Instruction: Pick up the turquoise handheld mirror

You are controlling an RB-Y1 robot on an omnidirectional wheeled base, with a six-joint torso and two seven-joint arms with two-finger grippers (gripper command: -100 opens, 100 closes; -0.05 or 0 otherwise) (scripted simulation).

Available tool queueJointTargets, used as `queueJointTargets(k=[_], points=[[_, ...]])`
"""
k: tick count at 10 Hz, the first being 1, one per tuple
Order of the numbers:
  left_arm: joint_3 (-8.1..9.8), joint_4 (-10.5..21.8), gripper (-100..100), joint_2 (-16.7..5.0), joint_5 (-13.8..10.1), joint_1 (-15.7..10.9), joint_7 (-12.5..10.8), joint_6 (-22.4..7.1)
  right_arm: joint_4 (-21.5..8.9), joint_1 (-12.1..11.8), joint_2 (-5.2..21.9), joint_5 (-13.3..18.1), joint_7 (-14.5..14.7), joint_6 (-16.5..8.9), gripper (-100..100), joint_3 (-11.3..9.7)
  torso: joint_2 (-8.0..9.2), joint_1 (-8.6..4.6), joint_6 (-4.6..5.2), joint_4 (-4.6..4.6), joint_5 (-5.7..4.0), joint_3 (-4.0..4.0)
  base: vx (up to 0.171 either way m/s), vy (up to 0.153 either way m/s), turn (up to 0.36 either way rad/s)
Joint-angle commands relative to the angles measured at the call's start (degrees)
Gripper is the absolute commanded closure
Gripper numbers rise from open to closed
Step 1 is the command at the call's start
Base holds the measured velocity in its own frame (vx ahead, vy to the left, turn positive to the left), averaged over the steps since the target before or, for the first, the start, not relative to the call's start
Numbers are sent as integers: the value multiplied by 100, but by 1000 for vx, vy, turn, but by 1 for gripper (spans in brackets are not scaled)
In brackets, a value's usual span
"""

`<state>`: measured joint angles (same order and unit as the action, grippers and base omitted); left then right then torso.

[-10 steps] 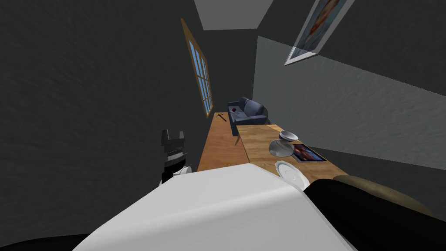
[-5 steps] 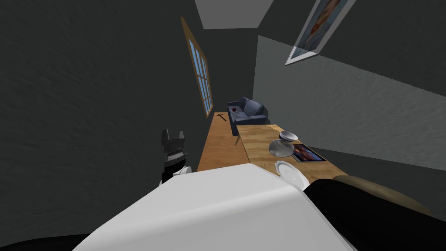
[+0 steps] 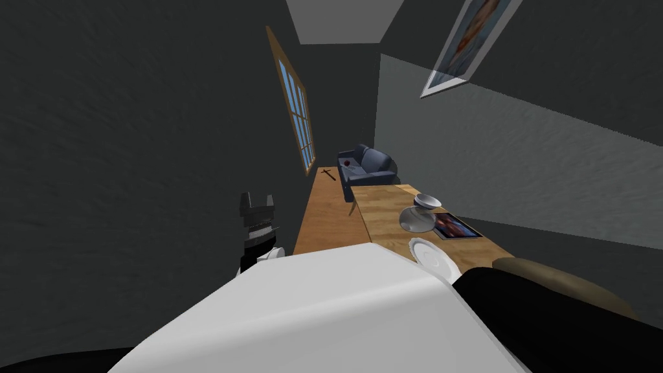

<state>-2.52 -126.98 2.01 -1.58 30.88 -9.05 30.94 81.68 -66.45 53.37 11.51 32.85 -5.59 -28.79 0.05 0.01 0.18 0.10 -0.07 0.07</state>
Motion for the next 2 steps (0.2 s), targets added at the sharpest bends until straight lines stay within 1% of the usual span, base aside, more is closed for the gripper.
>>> queueJointTargets(k=[1, 2], points=[[0, 0, 0, 0, 0, 0, 0, 0, 0, 0, 0, 0, 0, 0, 100, 0, 0, 0, 0, 0, 0, 0, 8, 9, -5], [0, 0, 0, 0, 0, 0, 0, 0, 14, -8, 5, -1, 0, -3, 0, 4, 4, -5, -1, 1, -2, 2, 0, 0, 0]])
